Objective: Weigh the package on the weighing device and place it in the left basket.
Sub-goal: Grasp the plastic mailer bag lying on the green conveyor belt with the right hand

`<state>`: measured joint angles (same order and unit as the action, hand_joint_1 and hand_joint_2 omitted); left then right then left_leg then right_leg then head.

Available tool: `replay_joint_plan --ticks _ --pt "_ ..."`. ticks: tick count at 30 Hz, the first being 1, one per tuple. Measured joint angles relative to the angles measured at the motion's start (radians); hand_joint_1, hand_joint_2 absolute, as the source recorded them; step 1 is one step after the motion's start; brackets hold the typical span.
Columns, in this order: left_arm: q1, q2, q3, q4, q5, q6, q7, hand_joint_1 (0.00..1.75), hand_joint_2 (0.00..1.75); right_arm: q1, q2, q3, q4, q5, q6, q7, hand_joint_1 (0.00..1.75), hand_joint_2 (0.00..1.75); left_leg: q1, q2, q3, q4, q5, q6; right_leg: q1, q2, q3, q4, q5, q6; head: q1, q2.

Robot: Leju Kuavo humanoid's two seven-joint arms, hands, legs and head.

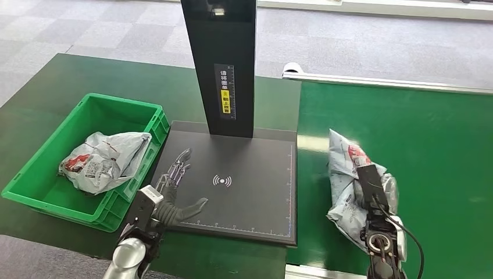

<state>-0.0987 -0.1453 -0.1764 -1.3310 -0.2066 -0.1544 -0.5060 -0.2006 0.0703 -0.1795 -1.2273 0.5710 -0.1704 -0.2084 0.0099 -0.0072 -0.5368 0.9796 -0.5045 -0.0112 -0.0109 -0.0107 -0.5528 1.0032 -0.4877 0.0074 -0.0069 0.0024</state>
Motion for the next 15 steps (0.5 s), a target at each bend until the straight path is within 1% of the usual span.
replay_joint_plan --ticks 1,2,3,4,6,8,15 --pt "0.000 0.000 0.000 -0.001 -0.002 -0.002 -0.004 0.00 1.75 0.027 0.010 0.023 -0.110 -0.067 -0.020 -0.088 1.75 1.75 0.000 0.002 -0.002 0.000 0.000 0.000 0.000 0.001 -0.003 0.000 0.000 0.000 0.000 0.000" --pt "-0.001 -0.001 0.001 -0.002 -0.002 -0.003 -0.006 0.00 1.75 0.038 0.016 0.043 -0.202 -0.112 -0.035 -0.152 1.75 1.75 0.000 0.004 -0.002 0.000 0.000 -0.001 0.000 0.003 -0.004 0.001 0.000 -0.001 0.000 0.000" --pt "-0.001 -0.001 0.001 -0.002 -0.002 -0.004 -0.007 0.00 1.75 0.043 0.019 0.058 -0.270 -0.136 -0.044 -0.188 1.75 1.75 0.000 0.006 -0.002 0.000 0.000 -0.001 0.001 0.005 -0.005 0.001 0.001 -0.001 0.000 0.000" --pt "-0.001 -0.002 0.000 -0.003 -0.003 -0.004 -0.008 0.00 1.75 0.048 0.021 0.067 -0.325 -0.150 -0.049 -0.206 1.75 1.75 0.001 0.007 -0.002 0.000 0.000 -0.001 0.001 0.006 -0.005 0.001 0.000 -0.001 0.000 0.000" --pt "-0.001 -0.003 0.001 -0.004 -0.003 -0.004 -0.008 0.00 1.75 0.061 0.022 0.079 -0.398 -0.167 -0.055 -0.220 1.75 1.75 0.001 0.007 -0.002 0.000 0.000 -0.001 0.001 0.006 -0.004 0.000 0.000 -0.001 0.000 0.000" --pt "-0.001 -0.004 0.001 -0.005 -0.003 -0.004 -0.008 0.00 1.75 0.074 0.023 0.085 -0.440 -0.174 -0.056 -0.228 1.75 1.75 0.000 0.007 -0.002 0.000 0.000 -0.001 0.001 0.006 -0.004 0.000 0.000 -0.001 0.000 0.000" --pt "-0.001 -0.004 0.001 -0.006 -0.003 -0.005 -0.008 0.00 1.75 0.101 0.026 0.094 -0.499 -0.181 -0.056 -0.234 1.75 1.75 0.000 0.007 -0.001 0.000 0.000 -0.001 0.001 0.006 -0.004 0.000 0.001 -0.001 0.000 0.000"
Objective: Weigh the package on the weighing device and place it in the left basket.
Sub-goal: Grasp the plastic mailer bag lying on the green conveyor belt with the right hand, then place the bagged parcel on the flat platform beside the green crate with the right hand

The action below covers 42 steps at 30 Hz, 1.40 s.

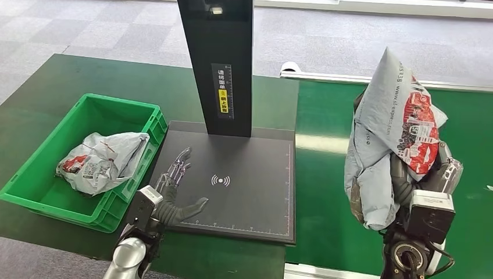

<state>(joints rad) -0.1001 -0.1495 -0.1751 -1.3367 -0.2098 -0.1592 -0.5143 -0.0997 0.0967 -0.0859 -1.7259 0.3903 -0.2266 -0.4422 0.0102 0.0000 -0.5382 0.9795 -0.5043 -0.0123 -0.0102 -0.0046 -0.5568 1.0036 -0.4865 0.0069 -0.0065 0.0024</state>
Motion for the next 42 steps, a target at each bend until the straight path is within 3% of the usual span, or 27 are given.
replay_joint_plan --ticks 9,13,19,24,35,42 --pt "0.000 0.000 0.000 0.000 0.000 -0.001 -0.001 0.00 1.75 0.002 0.001 0.001 -0.013 -0.004 0.009 -0.018 1.75 1.75 0.000 0.000 0.000 0.000 0.000 0.000 0.000 0.000 0.000 0.000 0.000 0.000 0.000 0.000" --pt "0.000 0.000 -0.001 0.000 0.000 -0.004 -0.003 0.00 1.75 -0.004 0.000 0.027 -0.002 0.049 0.080 0.013 1.75 1.75 0.000 0.001 -0.001 0.000 0.000 0.000 0.000 0.000 0.000 0.000 0.000 0.000 0.000 0.000" --pt "-0.002 0.000 -0.001 0.000 0.000 -0.006 -0.009 0.00 1.75 -0.068 -0.008 0.176 0.154 0.254 0.258 0.137 1.75 1.75 0.000 0.001 0.000 0.000 0.001 0.000 0.000 0.001 0.000 0.000 0.000 0.000 0.000 0.000" --pt "-0.008 0.002 -0.002 0.001 0.002 -0.008 -0.009 0.00 1.75 -0.132 -0.012 0.325 0.306 0.243 0.315 0.145 1.75 1.75 0.001 0.001 -0.001 0.000 0.001 0.000 0.001 0.000 -0.001 0.000 0.000 0.000 0.000 0.000" --pt "-0.015 0.009 -0.003 0.006 0.013 -0.001 -0.012 0.00 1.75 -0.203 -0.031 0.470 0.454 0.199 0.327 0.142 1.75 1.75 0.000 0.000 -0.002 0.000 0.001 0.000 0.000 0.000 -0.001 0.000 0.000 0.000 0.000 0.000" --pt "-0.014 0.011 -0.003 0.005 0.021 0.007 -0.016 0.00 1.75 -0.228 -0.035 0.497 0.522 0.250 0.252 0.206 1.75 1.75 0.000 0.000 -0.002 0.000 0.001 0.000 0.000 0.000 -0.001 0.000 0.000 0.000 0.000 0.000"
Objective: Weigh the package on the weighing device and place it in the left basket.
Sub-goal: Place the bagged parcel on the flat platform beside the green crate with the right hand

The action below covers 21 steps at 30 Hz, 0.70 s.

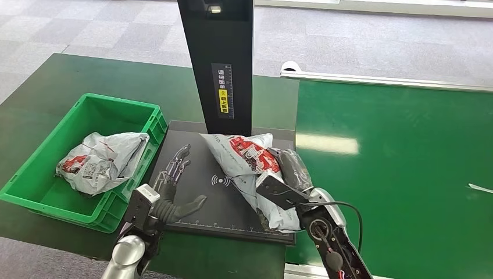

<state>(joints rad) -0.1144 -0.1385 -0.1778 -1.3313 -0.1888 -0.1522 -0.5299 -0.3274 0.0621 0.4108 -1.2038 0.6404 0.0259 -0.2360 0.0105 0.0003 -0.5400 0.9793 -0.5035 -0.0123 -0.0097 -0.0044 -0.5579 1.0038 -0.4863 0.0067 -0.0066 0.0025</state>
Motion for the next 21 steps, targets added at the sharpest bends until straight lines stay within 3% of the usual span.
replay_joint_plan --ticks 5,21 --pt "0.000 0.001 0.000 0.000 0.000 0.006 0.000 0.00 1.75 -0.021 0.000 0.029 0.052 0.070 -0.065 0.046 1.75 1.75 0.000 0.000 0.000 0.000 0.000 0.000 0.000 0.000 0.000 0.000 0.000 0.000 0.000 0.000" --pt "0.000 0.004 0.000 0.000 0.000 0.006 0.000 0.00 1.75 -0.040 0.000 0.054 0.106 0.077 -0.071 0.049 1.75 1.75 0.000 0.000 0.000 0.000 0.000 0.000 0.000 0.000 0.000 0.000 0.000 0.000 0.000 0.000"
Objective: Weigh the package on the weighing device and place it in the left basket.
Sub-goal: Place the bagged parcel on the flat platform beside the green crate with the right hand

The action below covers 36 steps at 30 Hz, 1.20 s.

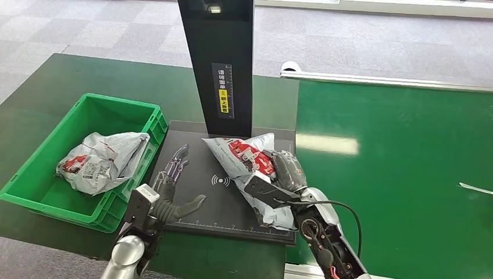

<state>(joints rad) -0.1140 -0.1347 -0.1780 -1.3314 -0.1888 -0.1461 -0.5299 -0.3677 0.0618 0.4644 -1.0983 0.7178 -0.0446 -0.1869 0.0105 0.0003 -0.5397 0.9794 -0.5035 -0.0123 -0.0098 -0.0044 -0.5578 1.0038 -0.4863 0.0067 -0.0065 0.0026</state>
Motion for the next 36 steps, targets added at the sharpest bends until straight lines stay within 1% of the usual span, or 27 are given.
replay_joint_plan --ticks 4,11,13,16,20,22,24,26,32,36 --pt "0.000 0.000 0.000 0.000 0.000 0.000 0.000 0.00 1.75 0.000 0.000 0.001 0.004 0.001 0.000 0.001 1.75 1.75 0.000 0.000 0.000 0.000 0.000 0.000 0.000 0.000 0.000 0.000 0.000 0.000 0.000 0.000" --pt "0.000 0.000 -0.006 0.000 0.000 0.000 0.000 0.00 1.75 -0.005 0.004 0.021 0.023 0.044 -0.019 0.022 1.75 1.75 0.000 0.000 0.000 0.000 0.000 0.000 0.000 0.000 0.000 0.000 0.000 0.000 0.000 0.000" --pt "0.000 0.000 -0.008 0.000 0.000 0.001 0.000 0.00 1.75 -0.005 0.010 0.027 0.031 0.031 -0.006 0.011 1.75 1.75 0.000 0.000 0.000 0.000 0.000 0.000 0.000 0.000 0.000 0.000 0.000 0.000 0.000 0.000" --pt "-0.001 0.000 -0.014 0.001 0.000 0.003 0.000 0.00 1.75 -0.005 0.021 0.033 0.049 -0.021 0.043 -0.021 1.75 1.75 0.000 0.000 0.001 0.000 0.000 0.000 0.000 0.000 0.000 0.000 0.000 0.000 0.000 0.000" --pt "-0.005 0.000 -0.021 0.005 0.000 0.004 0.000 0.00 1.75 -0.005 0.034 0.040 0.074 -0.085 0.085 -0.052 0.00 1.75 0.000 0.000 0.001 0.000 0.000 0.000 0.000 0.000 0.000 0.000 0.000 0.000 0.000 0.000" --pt "-0.005 0.000 -0.023 0.006 0.000 0.007 0.000 0.00 1.75 -0.005 0.038 0.036 0.082 -0.163 0.128 -0.073 0.00 1.75 0.000 0.000 0.001 0.000 0.000 0.000 0.000 0.000 0.000 0.000 0.000 0.000 0.000 0.000" --pt "-0.005 0.000 -0.023 0.006 0.000 0.008 0.000 0.00 1.75 -0.005 0.041 0.023 0.085 -0.275 0.197 -0.099 0.00 1.75 0.000 0.000 0.001 0.000 0.000 0.000 0.000 0.000 0.000 0.000 0.000 0.000 0.000 0.000" --pt "-0.005 0.000 -0.023 0.006 0.000 0.009 0.000 0.00 1.75 -0.005 0.043 0.010 0.087 -0.345 0.234 -0.109 0.00 1.75 0.000 0.000 0.001 0.000 0.000 0.000 0.000 0.000 0.000 0.000 0.000 0.000 0.000 0.000" --pt "-0.005 0.000 -0.023 0.006 0.000 0.012 0.000 0.00 1.75 -0.005 0.043 -0.012 0.087 -0.396 0.245 -0.112 0.00 1.75 0.000 0.000 0.001 0.000 0.000 0.000 0.000 0.000 0.000 0.000 0.000 0.000 0.000 0.000" --pt "-0.005 0.000 -0.023 0.006 0.000 0.015 0.000 0.00 1.75 -0.005 0.043 -0.026 0.086 -0.452 0.268 -0.134 0.00 1.75 0.000 0.000 0.001 0.000 0.000 0.000 0.000 0.000 0.000 0.000 0.000 0.000 0.000 0.000"
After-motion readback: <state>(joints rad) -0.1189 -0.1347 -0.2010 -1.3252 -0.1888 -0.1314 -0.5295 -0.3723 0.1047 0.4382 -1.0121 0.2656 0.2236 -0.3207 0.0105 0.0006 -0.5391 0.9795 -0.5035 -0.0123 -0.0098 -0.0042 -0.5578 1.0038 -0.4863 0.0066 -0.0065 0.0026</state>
